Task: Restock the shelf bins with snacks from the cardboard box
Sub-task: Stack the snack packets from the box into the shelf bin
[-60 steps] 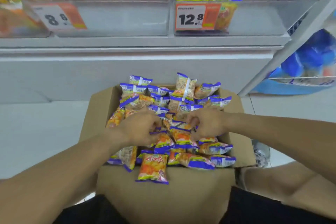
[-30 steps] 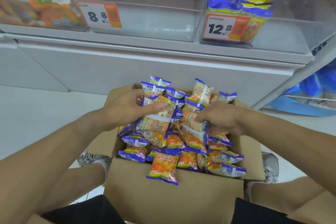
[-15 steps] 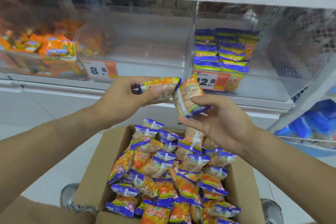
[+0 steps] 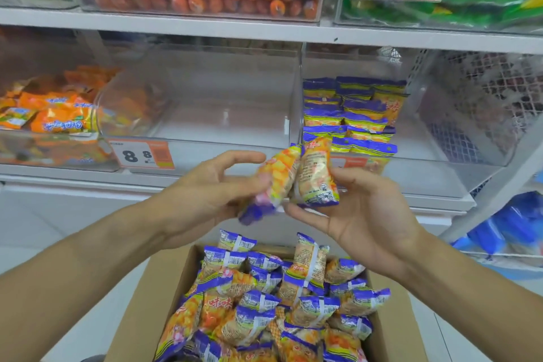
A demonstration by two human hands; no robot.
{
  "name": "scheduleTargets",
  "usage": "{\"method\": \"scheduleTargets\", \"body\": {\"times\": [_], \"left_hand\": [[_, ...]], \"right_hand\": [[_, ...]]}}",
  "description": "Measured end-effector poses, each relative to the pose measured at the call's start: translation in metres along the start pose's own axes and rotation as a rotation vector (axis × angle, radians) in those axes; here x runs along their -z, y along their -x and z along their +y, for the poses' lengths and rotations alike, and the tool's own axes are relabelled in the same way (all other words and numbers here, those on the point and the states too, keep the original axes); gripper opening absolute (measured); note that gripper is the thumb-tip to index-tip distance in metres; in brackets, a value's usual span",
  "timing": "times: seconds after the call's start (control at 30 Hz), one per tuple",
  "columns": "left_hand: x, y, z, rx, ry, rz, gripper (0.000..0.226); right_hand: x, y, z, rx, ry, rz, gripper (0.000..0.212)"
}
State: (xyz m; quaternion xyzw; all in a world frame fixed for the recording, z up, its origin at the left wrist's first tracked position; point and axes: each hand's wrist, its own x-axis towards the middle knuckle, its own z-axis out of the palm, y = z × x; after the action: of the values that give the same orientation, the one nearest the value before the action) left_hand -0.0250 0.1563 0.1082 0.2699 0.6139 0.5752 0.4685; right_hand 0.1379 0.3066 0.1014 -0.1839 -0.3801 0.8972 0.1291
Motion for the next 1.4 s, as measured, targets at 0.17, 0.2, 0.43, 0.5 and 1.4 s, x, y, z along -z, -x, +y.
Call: {"method": "scheduleTargets", "body": {"times": [0.17,0.2,0.43,0.5,1.4], "left_hand": [[-0.004,-0.01,-0.01,0.154,-0.157,-0.068,0.083],[-0.004,-0.013,-0.012,0.145,-0.191,0.001,0.091],[-0.007,-0.022,-0.016,0.081,-0.248,0.165,0.085],[-0.01,-0.025,-0.016,0.112,-0.191,0.139,0.079],[-0.019,-0.025,-0.015,-0.087,-0.278,-0.076,0.078]], "right_hand": [[0.016,-0.012,-0.001,-0.176,0.363,-0.088,0.042],[0.02,-0.014,-0.003,-0.184,0.408,-0.075,0.044],[0.024,-0.019,-0.005,-0.113,0.439,0.076,0.071],[0.026,-0.021,0.0,-0.08,0.531,0.153,0.089],[0.039,-0.015,-0.001,0.259,0.775,-0.071,0.045]]}}
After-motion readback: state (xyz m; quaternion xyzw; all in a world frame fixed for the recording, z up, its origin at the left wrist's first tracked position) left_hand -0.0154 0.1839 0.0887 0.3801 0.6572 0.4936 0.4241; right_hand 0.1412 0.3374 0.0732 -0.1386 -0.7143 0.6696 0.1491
